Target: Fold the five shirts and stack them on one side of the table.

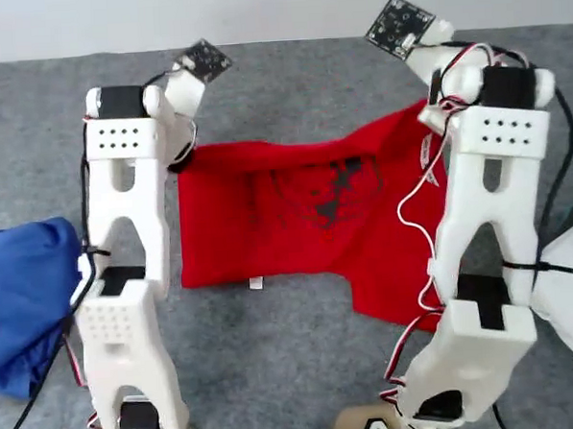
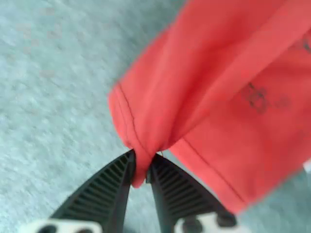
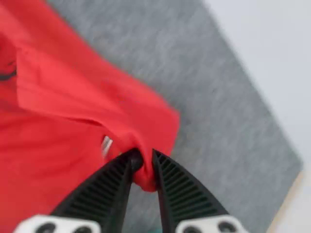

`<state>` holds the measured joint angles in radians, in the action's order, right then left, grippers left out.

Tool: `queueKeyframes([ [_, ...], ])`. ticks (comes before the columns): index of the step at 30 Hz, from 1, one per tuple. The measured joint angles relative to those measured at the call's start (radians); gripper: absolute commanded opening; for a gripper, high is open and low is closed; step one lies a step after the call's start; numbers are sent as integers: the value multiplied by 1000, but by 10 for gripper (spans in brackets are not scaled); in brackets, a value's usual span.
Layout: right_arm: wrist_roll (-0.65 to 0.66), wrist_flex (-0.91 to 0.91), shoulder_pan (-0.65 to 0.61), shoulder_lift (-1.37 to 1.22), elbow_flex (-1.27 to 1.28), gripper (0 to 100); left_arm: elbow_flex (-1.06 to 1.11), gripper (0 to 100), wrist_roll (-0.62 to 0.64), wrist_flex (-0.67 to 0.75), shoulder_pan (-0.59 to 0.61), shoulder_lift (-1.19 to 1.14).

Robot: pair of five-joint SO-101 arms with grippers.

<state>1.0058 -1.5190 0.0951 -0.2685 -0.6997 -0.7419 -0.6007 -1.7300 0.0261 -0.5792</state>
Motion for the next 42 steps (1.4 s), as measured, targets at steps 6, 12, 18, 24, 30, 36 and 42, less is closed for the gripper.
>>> queueKeyframes([
  [6,0,-224,8,26,0,11,362,5,-71,2,-26,150],
  [12,0,-235,37,75,126,11,525,5,-89,5,-40,160],
  [18,0,-235,35,170,350,11,532,5,-89,5,-40,133],
  [24,0,-235,35,264,543,11,532,6,-89,5,-40,133],
  [30,0,-235,35,290,634,12,532,8,-114,5,-40,133],
  [36,0,-235,35,290,640,11,532,8,-124,5,-40,133],
  [42,0,-235,44,308,660,11,552,6,-130,5,-40,133],
])
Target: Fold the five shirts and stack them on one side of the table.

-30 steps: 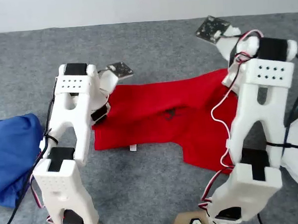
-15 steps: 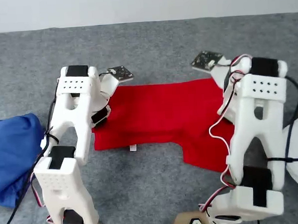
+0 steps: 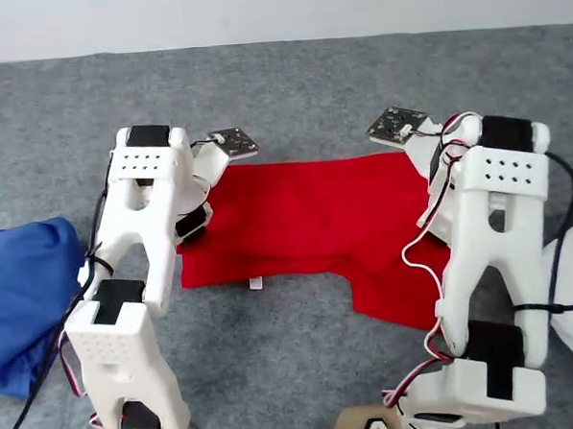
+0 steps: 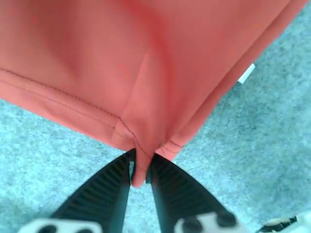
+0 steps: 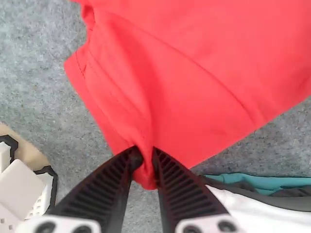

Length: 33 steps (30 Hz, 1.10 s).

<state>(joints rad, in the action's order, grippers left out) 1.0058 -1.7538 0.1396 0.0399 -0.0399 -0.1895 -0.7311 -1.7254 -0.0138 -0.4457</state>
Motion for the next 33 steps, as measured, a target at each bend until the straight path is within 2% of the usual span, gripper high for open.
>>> queueKeyframes([
  [7,55,0,3,103,94,11,137,7,-43,0,-18,89],
  [13,58,0,3,115,110,20,146,15,-44,2,-15,95],
  [17,58,0,11,115,110,129,146,74,-44,2,-15,95],
  [21,5,0,23,115,95,244,146,83,-44,2,-15,95],
  [26,-43,0,28,115,-9,249,146,93,-44,2,-3,123],
  [33,-48,0,28,115,-118,248,146,122,-44,2,31,295],
])
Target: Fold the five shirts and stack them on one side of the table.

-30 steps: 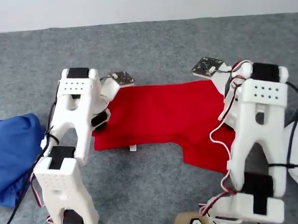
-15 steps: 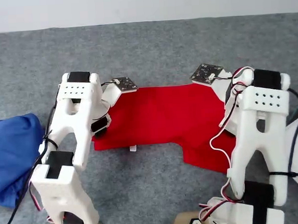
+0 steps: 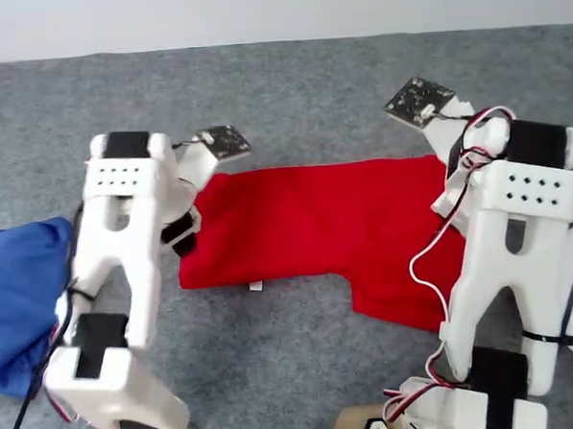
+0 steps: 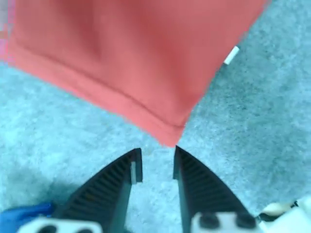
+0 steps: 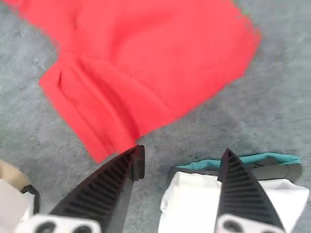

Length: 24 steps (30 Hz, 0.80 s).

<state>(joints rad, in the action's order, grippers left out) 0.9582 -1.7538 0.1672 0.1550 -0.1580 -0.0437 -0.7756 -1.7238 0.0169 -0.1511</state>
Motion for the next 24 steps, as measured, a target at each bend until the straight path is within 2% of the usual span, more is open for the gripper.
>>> queueKeyframes([
  [6,-5,0,3,0,-2,219,0,121,63,0,14,60],
  [11,-58,0,9,0,-2,91,0,58,238,58,14,110],
  [15,-84,0,12,0,-2,46,0,7,373,127,-8,110],
  [19,-150,0,54,17,-2,39,0,9,454,141,-110,110],
  [24,-181,0,158,107,-49,11,0,11,473,161,-302,110],
])
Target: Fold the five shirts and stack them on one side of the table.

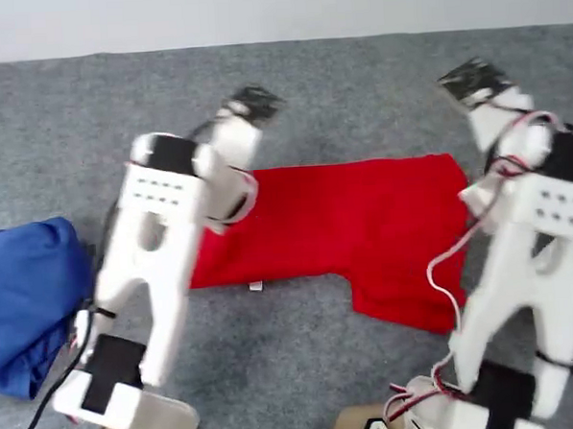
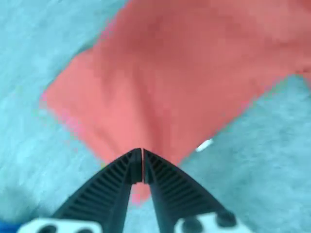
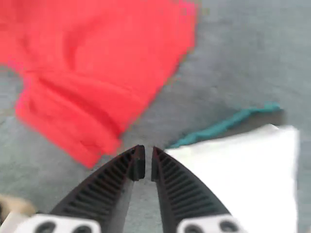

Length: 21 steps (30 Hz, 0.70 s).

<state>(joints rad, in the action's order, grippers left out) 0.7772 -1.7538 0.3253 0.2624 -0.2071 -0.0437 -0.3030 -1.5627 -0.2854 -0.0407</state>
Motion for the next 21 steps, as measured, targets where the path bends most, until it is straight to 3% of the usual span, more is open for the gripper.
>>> queueKeyframes([
  [10,-48,0,195,379,-17,9,0,99,14,176,-313,-78],
  [14,-117,0,201,519,-18,9,-9,117,89,241,-411,-189],
  [21,-187,0,206,585,-20,9,-158,156,104,255,-551,-373],
])
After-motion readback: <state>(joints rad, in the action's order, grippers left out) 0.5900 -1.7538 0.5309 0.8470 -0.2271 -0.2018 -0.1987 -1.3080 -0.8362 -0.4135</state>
